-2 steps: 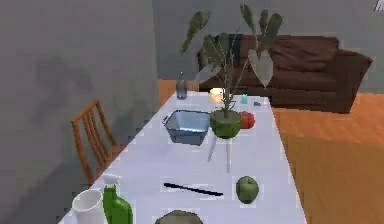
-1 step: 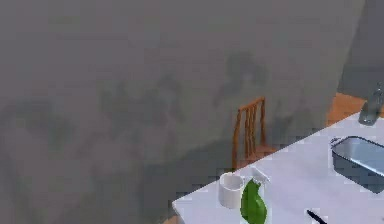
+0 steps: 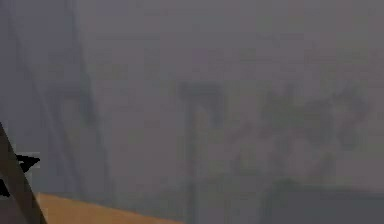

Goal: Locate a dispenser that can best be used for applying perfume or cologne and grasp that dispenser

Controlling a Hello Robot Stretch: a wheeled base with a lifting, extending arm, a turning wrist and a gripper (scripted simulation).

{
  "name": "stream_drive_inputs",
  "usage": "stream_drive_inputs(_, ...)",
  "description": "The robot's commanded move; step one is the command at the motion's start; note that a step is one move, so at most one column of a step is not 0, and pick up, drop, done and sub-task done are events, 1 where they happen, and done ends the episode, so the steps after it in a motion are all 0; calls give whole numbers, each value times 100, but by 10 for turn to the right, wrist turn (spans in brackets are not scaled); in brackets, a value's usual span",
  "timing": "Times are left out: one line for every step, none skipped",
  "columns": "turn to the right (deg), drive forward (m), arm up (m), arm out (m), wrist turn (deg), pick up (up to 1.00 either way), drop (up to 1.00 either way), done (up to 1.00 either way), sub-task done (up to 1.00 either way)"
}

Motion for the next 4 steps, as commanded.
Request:
stream_drive_inputs(-210,0,0,0,0,0,0,0,0)
stream_drive_inputs(0,0,50,0,0,0,0,0,0)
stream_drive_inputs(0,0,32,0,0,0,0,0,0)
stream_drive_inputs(0,0,0,24,0,0,0,0,0)
